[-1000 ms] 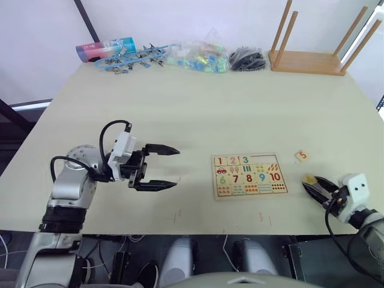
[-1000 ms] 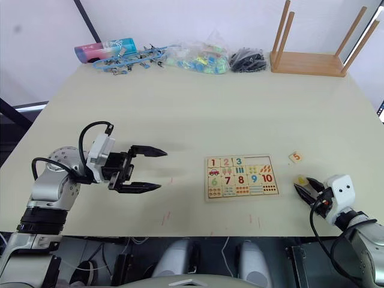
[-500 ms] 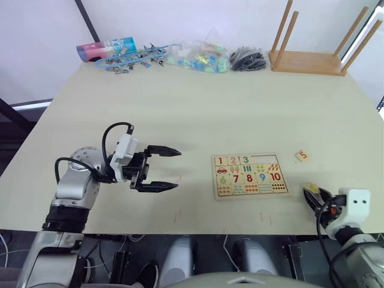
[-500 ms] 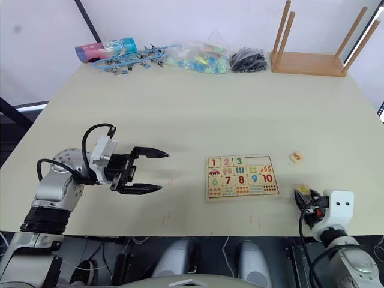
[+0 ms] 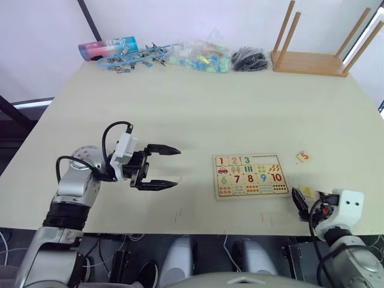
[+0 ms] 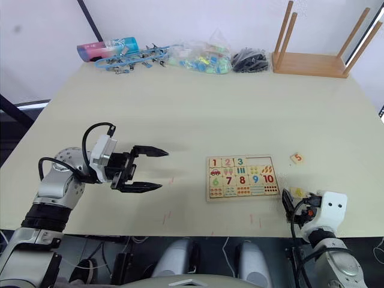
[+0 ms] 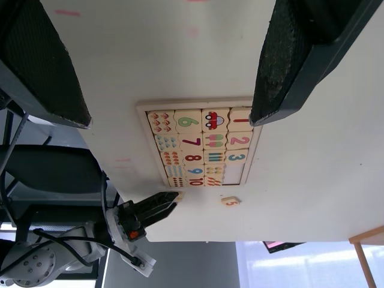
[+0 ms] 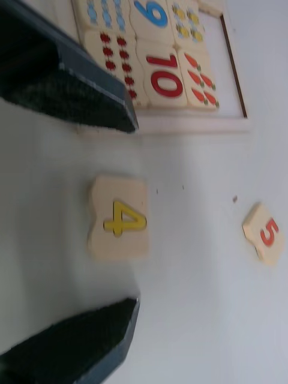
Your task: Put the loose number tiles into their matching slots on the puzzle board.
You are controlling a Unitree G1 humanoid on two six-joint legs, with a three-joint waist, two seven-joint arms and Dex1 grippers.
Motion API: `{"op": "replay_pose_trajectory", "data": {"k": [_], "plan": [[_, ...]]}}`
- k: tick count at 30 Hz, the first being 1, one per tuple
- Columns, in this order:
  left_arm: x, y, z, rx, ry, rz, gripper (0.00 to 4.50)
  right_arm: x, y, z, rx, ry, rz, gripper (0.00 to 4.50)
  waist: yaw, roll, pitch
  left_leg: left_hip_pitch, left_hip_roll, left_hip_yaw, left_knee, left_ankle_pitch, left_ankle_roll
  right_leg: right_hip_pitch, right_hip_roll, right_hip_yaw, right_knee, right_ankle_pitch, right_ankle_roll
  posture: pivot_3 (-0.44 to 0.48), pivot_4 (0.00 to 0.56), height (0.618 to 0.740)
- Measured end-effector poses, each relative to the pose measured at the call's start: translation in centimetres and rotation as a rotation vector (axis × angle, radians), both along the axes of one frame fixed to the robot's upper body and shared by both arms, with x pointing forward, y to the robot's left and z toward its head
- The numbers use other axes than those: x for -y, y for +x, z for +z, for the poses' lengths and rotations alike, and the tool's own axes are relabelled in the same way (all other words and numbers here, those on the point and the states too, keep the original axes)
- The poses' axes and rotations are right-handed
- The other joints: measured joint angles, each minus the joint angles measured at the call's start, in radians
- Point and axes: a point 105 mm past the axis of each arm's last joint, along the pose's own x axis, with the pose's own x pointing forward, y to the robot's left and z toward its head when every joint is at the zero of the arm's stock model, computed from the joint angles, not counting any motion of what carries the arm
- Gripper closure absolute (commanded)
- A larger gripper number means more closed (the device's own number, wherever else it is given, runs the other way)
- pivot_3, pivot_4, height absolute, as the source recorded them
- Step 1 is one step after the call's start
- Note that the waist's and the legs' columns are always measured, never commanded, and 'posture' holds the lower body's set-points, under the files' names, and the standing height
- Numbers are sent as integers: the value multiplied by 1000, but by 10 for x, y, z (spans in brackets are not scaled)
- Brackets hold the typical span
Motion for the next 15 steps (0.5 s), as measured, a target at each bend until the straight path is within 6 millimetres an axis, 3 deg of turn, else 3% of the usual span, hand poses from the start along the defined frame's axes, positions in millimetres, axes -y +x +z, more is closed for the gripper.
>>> {"op": "replay_pose_trajectory", "data": {"k": [3,8,15], "plan": [[-1,0,1,1,-4,0,0,15,-4,10,22,-39,24,64,-2,0,0,0,0,0,0,0,0,0,1,0,0,2,3,0,150,737],[-2,-1,-1,-6,-5,2,0,14,-5,20,42,-35,195,64,-4,0,0,1,0,0,0,0,0,0,2,0,0,2,3,0,150,737],[-2,-2,-2,-11,-8,5,0,27,2,31,16,-151,661,64,-3,0,0,1,-2,2,1,0,0,0,2,4,0,2,3,0,150,737]]}}
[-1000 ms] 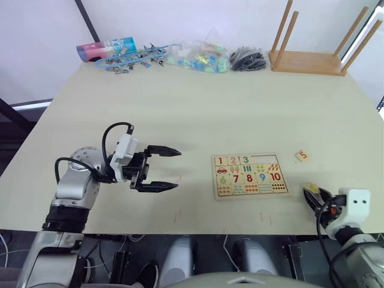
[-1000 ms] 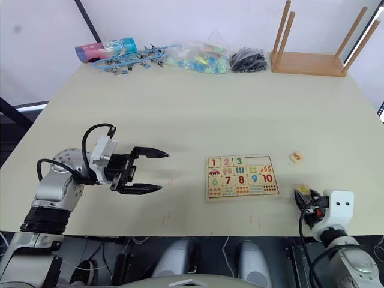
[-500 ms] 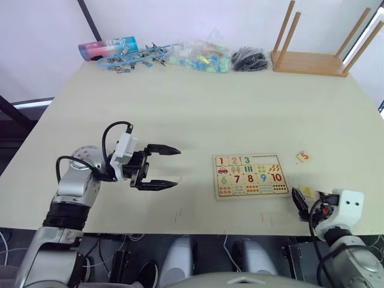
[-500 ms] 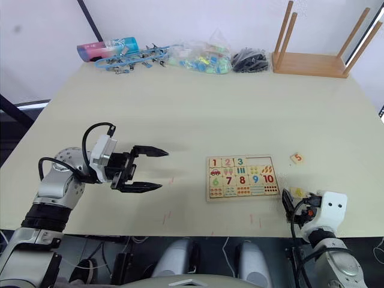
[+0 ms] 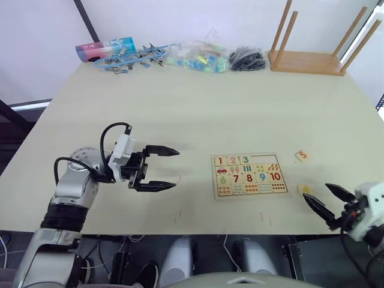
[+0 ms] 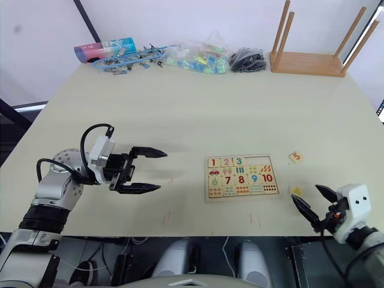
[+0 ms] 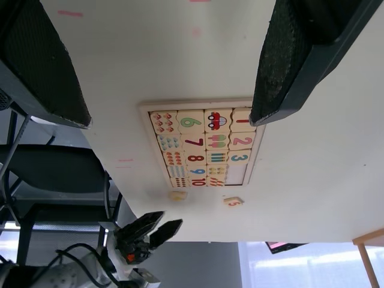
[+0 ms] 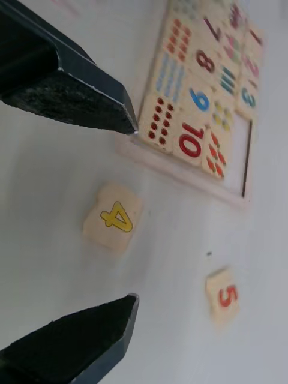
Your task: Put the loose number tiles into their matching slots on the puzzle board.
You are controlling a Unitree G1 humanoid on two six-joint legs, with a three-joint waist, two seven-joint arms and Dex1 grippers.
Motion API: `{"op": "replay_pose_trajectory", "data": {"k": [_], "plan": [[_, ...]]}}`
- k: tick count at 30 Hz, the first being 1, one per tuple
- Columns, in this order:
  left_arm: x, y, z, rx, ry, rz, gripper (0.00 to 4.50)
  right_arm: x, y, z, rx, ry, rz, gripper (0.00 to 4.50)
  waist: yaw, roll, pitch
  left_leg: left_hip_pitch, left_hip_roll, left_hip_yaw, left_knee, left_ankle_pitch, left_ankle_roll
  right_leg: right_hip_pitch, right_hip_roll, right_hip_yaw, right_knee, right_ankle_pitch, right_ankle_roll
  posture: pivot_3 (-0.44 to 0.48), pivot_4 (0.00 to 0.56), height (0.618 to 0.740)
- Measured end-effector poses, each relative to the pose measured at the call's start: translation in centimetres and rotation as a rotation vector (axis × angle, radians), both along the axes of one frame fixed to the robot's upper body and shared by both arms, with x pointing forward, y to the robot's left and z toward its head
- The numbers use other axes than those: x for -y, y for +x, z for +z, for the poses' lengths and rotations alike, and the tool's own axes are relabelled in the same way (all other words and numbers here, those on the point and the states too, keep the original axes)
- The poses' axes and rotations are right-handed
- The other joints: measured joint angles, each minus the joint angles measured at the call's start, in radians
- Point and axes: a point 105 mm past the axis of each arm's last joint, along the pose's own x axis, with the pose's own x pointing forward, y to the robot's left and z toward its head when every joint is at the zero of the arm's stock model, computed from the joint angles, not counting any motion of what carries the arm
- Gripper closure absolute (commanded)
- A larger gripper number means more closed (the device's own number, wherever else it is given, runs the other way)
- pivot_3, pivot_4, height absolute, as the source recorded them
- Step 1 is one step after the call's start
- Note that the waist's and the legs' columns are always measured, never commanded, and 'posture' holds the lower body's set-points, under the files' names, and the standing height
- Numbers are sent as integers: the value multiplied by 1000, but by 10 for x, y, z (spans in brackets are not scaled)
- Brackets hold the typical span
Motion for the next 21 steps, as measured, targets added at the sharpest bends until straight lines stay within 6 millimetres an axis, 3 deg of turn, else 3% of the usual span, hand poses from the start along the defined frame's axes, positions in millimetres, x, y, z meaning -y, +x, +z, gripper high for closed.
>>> {"op": "replay_pose_trajectory", "data": {"k": [11,21], "plan": [[1,-1,-2,-7,-15,4,0,8,18,-8,-40,-185,468,64,-2,-1,1,0,0,0,2,0,0,0,2,0,1,0,0,0,150,737],[0,-2,-3,-6,-16,7,0,8,44,-21,-45,-283,646,64,0,0,2,0,0,0,4,0,0,1,2,0,1,1,1,0,150,737]]}}
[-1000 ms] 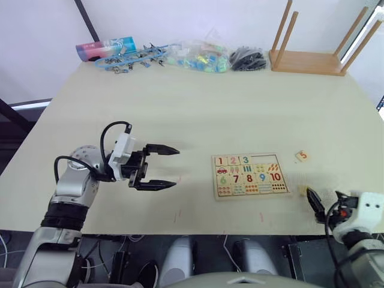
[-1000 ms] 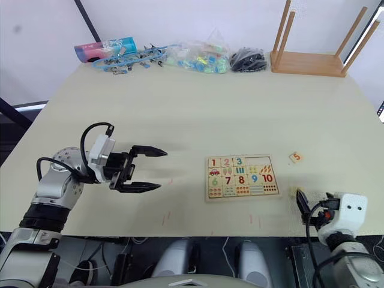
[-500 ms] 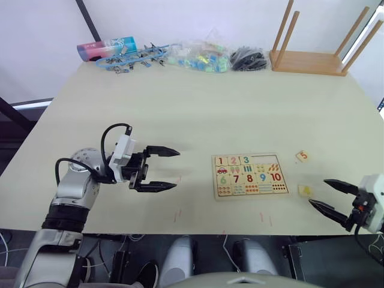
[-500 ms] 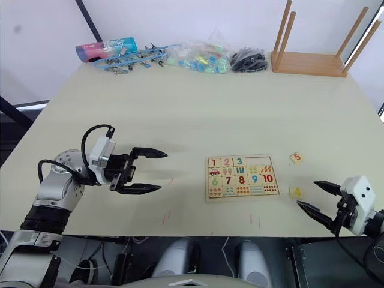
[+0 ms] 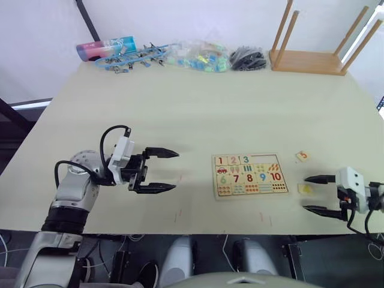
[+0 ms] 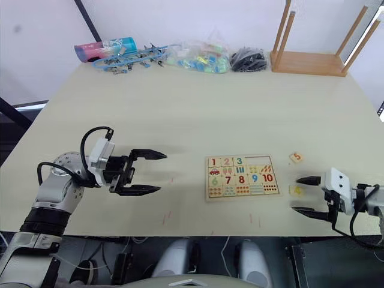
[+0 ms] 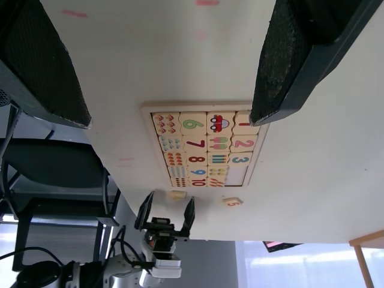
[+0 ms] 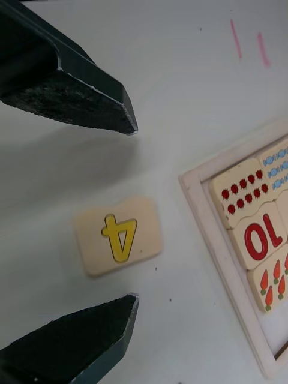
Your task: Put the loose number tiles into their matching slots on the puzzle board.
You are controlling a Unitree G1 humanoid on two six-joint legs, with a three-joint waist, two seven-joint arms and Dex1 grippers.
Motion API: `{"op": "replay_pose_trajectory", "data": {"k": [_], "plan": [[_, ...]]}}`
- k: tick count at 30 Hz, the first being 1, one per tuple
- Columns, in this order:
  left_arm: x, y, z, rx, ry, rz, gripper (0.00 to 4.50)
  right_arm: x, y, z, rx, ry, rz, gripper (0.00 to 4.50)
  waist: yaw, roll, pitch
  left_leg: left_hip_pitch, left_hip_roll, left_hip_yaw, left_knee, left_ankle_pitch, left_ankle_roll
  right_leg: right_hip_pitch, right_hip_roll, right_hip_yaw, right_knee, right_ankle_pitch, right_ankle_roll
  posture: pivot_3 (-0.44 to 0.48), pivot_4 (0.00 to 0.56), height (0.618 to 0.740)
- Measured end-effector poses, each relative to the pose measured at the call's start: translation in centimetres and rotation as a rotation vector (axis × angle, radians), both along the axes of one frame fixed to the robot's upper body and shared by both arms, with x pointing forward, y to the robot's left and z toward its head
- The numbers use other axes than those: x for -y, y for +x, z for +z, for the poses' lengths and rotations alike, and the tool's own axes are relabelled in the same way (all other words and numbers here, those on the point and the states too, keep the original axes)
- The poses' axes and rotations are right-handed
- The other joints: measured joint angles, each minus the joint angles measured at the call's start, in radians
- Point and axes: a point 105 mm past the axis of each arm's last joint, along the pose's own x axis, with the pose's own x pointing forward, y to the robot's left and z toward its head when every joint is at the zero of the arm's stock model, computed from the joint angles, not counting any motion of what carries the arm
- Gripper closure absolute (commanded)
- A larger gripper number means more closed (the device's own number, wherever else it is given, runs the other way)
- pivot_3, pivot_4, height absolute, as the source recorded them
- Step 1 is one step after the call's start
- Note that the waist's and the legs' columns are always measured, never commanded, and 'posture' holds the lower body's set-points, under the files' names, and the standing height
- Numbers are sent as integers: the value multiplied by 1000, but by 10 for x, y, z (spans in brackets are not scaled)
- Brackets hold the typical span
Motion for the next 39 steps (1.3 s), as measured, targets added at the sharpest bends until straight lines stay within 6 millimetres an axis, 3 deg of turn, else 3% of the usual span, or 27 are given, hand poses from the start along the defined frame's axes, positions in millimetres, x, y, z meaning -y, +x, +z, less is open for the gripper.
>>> {"op": "replay_pose_trajectory", "data": {"k": [8,11,17,27,32,36,39], "plan": [[0,0,0,4,0,0,0,5,1,-1,21,-63,66,64,2,0,0,0,0,0,1,0,0,1,0,0,0,0,0,0,150,737],[0,0,0,7,0,0,0,5,2,-1,31,-67,75,875,2,0,0,0,0,0,1,0,0,1,0,0,0,0,0,0,150,737],[-1,1,1,13,0,4,0,5,1,-2,50,-74,95,3627,1,-1,-1,1,0,0,1,0,0,2,0,0,0,0,0,0,150,737],[-1,3,0,18,-2,4,0,4,1,3,24,-75,79,3623,1,-1,-1,1,1,0,1,0,0,1,-1,0,1,0,0,0,150,737],[5,4,0,25,-36,-2,0,-12,15,35,12,-77,55,3623,1,2,1,1,1,0,1,0,0,1,-1,0,2,0,0,0,150,737],[-2,9,7,33,-51,40,0,-28,26,61,13,-79,30,3623,0,2,1,0,1,-1,1,0,0,0,-1,-1,2,0,0,0,150,737],[-4,6,7,24,-53,49,0,-39,31,70,15,-107,35,3623,0,2,1,-1,1,-1,1,0,0,0,-2,-1,1,0,0,0,150,737]]}}
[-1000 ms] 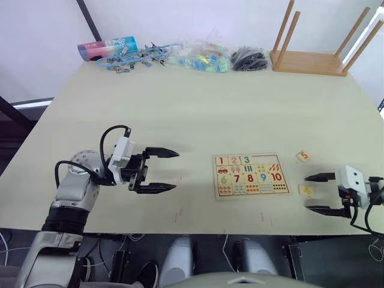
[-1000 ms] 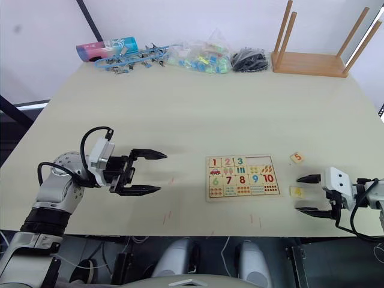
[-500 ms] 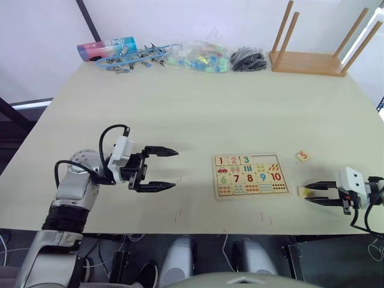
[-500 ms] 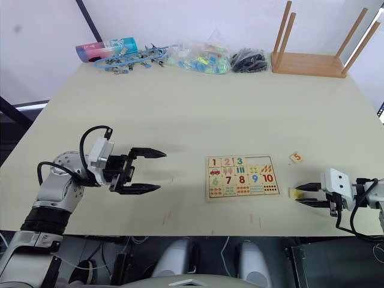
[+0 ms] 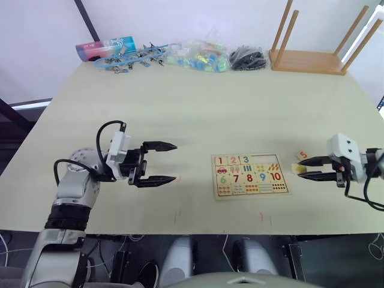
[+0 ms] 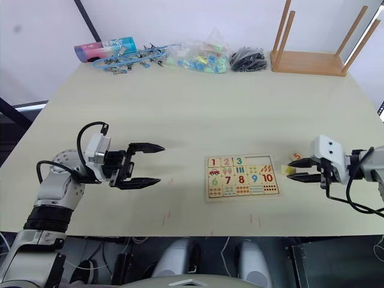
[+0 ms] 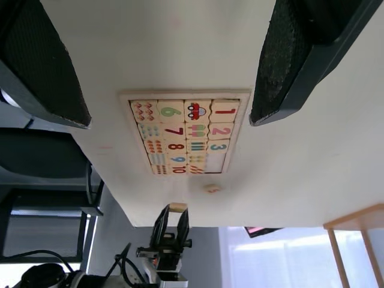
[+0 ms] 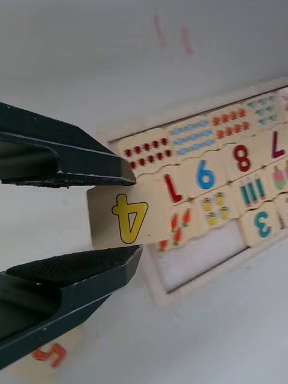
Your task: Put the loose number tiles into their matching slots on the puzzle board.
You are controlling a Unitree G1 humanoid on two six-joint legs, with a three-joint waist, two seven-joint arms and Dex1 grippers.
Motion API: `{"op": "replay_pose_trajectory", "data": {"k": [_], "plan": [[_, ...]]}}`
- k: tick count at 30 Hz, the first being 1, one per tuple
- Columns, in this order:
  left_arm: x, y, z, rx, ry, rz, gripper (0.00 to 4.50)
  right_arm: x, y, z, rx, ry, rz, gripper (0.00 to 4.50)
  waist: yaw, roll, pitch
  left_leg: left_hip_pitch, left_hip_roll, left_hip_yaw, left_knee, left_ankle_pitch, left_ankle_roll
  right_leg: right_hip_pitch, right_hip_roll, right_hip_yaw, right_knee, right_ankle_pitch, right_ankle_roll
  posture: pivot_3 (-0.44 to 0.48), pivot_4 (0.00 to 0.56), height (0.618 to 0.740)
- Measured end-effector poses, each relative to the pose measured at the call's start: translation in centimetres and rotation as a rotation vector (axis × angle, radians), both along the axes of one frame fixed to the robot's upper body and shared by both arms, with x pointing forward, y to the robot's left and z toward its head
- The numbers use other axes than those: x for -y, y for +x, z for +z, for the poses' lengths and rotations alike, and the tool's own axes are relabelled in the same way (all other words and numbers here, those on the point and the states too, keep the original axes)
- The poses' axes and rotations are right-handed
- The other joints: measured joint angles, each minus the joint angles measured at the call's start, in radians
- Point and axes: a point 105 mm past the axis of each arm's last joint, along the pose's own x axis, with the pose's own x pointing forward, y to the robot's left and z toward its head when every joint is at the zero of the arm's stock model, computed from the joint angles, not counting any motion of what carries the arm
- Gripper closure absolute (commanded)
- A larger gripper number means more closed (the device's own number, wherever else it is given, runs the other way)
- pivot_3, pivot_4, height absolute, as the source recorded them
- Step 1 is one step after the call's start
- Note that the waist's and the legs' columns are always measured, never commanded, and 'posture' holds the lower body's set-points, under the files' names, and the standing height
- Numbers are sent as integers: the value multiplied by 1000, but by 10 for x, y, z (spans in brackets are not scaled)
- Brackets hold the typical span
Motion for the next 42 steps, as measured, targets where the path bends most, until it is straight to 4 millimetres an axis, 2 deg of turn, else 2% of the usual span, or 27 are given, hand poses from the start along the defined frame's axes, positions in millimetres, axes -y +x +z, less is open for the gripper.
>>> {"op": "replay_pose_trajectory", "data": {"k": [5,9,16,24,26,29,42], "plan": [[-5,-2,-2,-25,-13,54,0,-15,6,6,-3,-19,14,3623,2,0,0,-1,0,0,0,0,0,-1,-1,-1,0,0,0,0,150,737],[-2,-7,-1,-6,-33,111,0,-39,18,16,19,-54,67,3623,-5,0,0,-1,1,0,0,0,0,-1,-1,-1,0,0,0,0,150,737],[0,-15,-3,-3,-29,152,0,-60,39,10,10,-174,72,3623,2,0,1,-2,0,0,0,0,0,-2,-2,-1,0,0,0,0,150,737],[7,-16,-1,11,-52,177,0,-69,53,-5,-31,-347,60,3623,-2,0,1,-3,-1,1,0,0,0,-5,-1,-1,0,0,0,0,150,737],[10,-17,0,18,-60,174,0,-76,57,-4,-19,-381,64,3623,-4,0,1,-3,-1,1,-1,0,0,-5,-1,-1,1,0,0,0,150,737],[10,-17,-1,13,-61,182,0,-76,60,-3,-7,-413,60,3623,-4,0,1,-3,-1,1,-1,0,0,-5,-1,-1,1,0,0,0,150,737],[10,-17,-2,8,-70,192,0,-89,54,-10,-19,-469,112,3623,-2,0,1,-4,-1,1,-1,0,0,-5,-1,-1,1,0,0,0,150,737]]}}
